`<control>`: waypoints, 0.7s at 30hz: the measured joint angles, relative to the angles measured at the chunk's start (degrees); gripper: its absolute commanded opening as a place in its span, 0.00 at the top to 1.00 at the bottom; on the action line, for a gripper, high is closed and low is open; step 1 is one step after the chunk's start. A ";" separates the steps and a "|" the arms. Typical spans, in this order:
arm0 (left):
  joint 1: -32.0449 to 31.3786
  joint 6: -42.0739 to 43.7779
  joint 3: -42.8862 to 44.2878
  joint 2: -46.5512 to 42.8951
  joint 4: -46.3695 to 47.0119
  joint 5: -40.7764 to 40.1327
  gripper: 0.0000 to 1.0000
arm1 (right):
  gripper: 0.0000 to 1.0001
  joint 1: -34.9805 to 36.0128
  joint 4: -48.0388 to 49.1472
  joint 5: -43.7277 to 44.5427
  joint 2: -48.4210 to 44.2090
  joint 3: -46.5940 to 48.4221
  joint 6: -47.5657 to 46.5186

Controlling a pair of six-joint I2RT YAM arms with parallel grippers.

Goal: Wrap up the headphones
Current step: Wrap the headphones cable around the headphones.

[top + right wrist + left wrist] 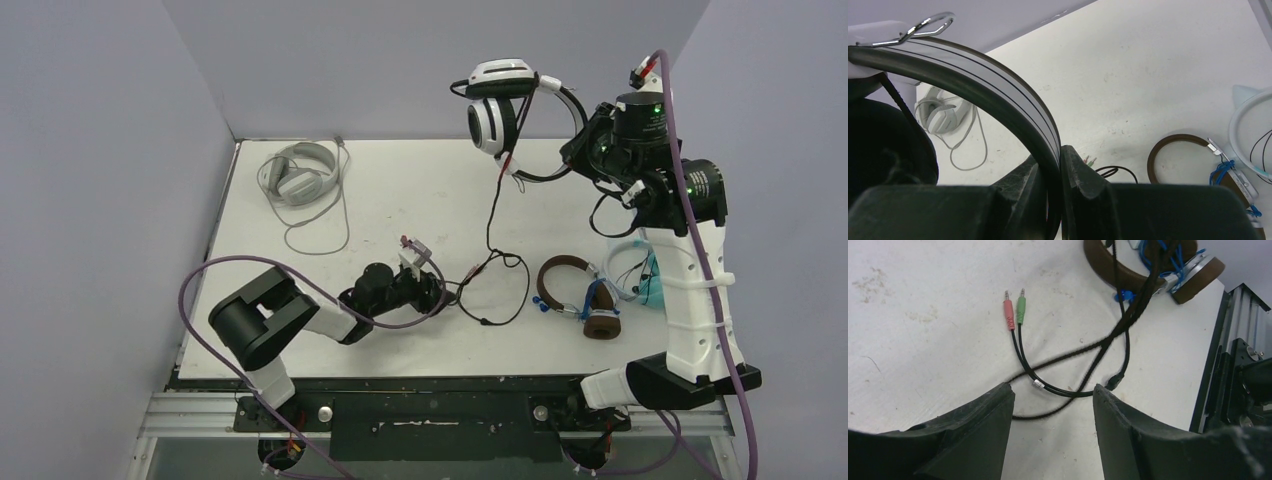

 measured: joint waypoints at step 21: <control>-2.14 9.73 2.60 -10.08 -0.63 -5.31 0.38 | 1.00 -0.37 0.13 -0.46 0.46 -1.68 0.02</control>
